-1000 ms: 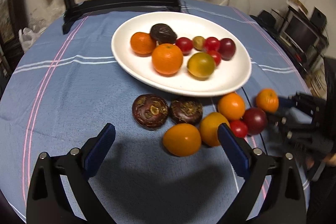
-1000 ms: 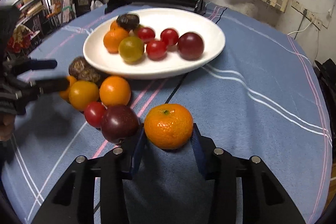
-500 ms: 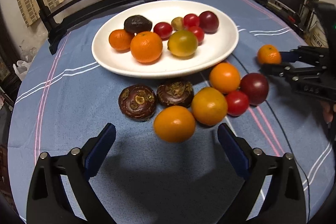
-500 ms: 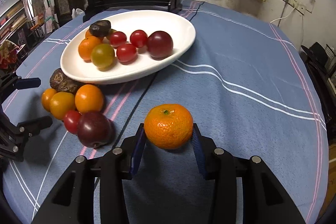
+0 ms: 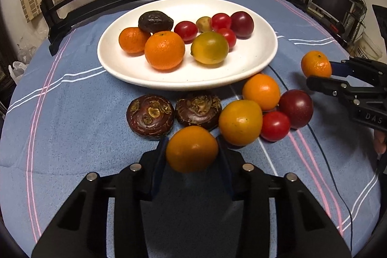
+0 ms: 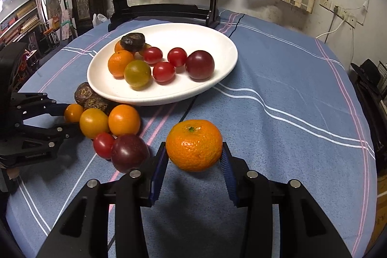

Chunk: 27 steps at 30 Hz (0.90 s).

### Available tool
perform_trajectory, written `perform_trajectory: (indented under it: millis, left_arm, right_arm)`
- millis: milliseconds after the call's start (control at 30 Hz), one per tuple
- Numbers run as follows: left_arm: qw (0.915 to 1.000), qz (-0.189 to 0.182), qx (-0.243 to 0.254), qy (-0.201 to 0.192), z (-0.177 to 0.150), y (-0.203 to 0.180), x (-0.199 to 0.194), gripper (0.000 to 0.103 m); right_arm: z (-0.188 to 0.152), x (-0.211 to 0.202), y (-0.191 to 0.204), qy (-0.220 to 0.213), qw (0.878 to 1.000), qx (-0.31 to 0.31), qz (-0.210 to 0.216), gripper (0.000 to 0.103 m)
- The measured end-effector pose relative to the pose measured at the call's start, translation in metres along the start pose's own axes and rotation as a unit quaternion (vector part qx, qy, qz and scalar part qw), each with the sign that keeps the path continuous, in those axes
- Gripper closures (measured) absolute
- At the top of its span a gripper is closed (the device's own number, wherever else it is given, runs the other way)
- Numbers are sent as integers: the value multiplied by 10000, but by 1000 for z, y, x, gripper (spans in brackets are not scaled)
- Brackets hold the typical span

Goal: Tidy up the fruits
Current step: 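Lower the mandarin and orange-yellow tomato onto the plate and open both grippers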

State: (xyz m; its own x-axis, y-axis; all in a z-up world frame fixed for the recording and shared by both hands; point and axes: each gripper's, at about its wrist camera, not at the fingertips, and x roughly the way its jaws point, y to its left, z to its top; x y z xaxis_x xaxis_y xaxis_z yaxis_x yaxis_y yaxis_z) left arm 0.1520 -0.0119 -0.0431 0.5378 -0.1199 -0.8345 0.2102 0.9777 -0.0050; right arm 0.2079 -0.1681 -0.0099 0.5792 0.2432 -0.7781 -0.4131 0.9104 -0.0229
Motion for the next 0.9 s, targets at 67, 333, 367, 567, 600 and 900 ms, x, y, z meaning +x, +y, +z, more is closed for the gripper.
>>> perform_trajectory:
  millis: [67,333,367,567,600,900]
  left_arm:
    - [9999,-90,-65,34,0,2,-2,64]
    - [9934,-194,-687,-893,11,23,-55,64]
    - [9924,-163,-813,-909,12,27,-58,64]
    - [9899,-311,-1069,-874,42,39,-66,64]
    - [9903,-236,-1058,-869,51,38,-63,64]
    - [9918,-57,-1031,-749,119,13,-17,64]
  right_arm:
    - [0,-1,-1,-32,10000,25,13,59]
    - [8,-9,-1,-479,9984,291,92,59]
    - [10,-10,1,-506,9982,318,29,59]
    - [34,-22,13,-827,9956,412,178,59]
    - [41,-20,14,-821,9958,363,186,59]
    - [62,21,17,-583,9973,441,-6,59]
